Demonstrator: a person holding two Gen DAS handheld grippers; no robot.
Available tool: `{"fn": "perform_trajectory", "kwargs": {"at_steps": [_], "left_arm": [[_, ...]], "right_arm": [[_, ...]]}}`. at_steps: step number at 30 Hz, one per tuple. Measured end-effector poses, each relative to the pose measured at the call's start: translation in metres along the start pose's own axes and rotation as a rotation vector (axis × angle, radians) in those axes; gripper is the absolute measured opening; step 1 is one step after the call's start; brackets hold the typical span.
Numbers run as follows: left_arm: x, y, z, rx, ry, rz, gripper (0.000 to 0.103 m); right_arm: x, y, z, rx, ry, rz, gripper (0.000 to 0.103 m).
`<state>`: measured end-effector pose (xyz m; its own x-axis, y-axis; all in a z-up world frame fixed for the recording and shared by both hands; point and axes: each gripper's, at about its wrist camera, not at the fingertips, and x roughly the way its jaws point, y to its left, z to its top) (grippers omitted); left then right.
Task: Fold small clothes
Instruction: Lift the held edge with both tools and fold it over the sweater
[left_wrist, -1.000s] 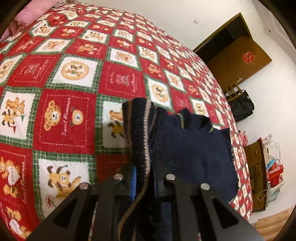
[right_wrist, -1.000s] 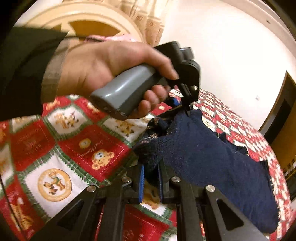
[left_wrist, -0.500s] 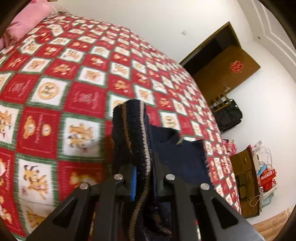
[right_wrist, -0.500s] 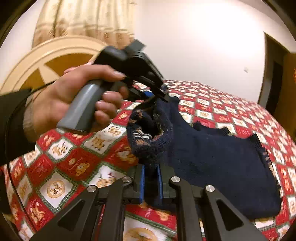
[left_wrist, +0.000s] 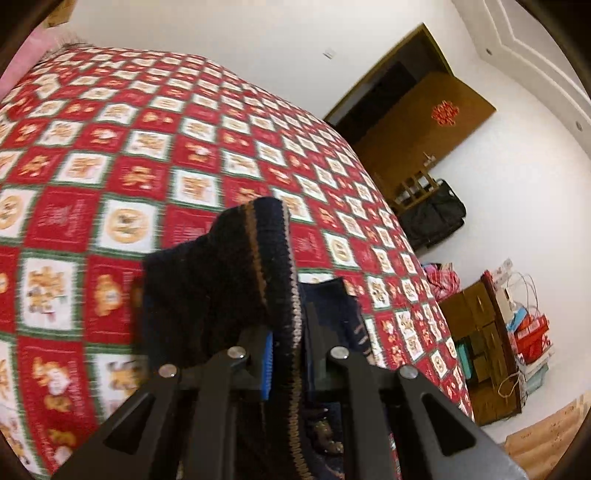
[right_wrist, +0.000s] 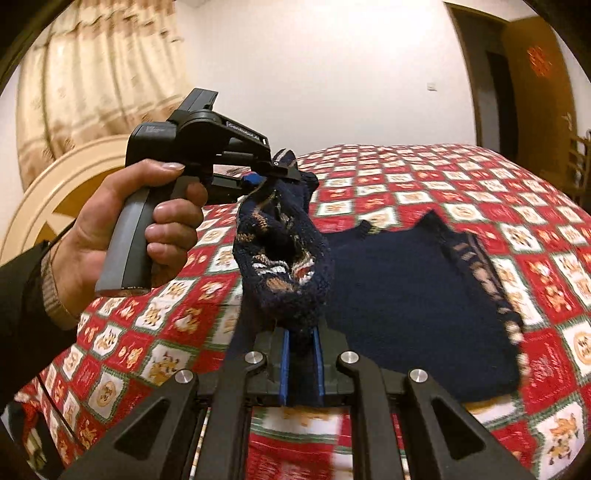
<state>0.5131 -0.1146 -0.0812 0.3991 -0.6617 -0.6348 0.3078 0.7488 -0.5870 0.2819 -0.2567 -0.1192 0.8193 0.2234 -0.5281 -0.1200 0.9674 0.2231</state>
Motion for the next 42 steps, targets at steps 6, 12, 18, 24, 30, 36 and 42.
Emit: {"fn": "perform_trajectory", "kwargs": {"at_steps": [6, 12, 18, 24, 30, 36, 42], "left_arm": [[0.040, -0.036, -0.005, 0.041, 0.050, -0.014, 0.013], [0.082, -0.070, -0.012, 0.079, 0.098, -0.020, 0.013], [0.120, -0.087, -0.023, 0.102, 0.151, 0.003, 0.013], [0.144, -0.098, -0.032, 0.114, 0.182, 0.037, 0.013], [0.154, -0.110, -0.031, 0.126, 0.179, 0.054, 0.013], [0.122, -0.145, -0.049, 0.325, 0.108, 0.080, 0.039], [0.055, -0.109, -0.090, 0.438, -0.023, 0.182, 0.067]], "right_arm": [[-0.013, -0.055, -0.003, 0.104, 0.011, -0.033, 0.010], [-0.021, -0.099, -0.011, 0.183, 0.028, -0.060, 0.010], [-0.018, -0.132, -0.032, 0.306, 0.079, -0.034, 0.010], [-0.019, -0.154, -0.039, 0.394, 0.090, -0.015, 0.010], [-0.013, -0.178, -0.046, 0.507, 0.100, 0.016, 0.010], [-0.016, -0.197, -0.050, 0.591, 0.092, 0.041, 0.010], [-0.039, -0.198, -0.043, 0.545, 0.022, -0.097, 0.047]]}}
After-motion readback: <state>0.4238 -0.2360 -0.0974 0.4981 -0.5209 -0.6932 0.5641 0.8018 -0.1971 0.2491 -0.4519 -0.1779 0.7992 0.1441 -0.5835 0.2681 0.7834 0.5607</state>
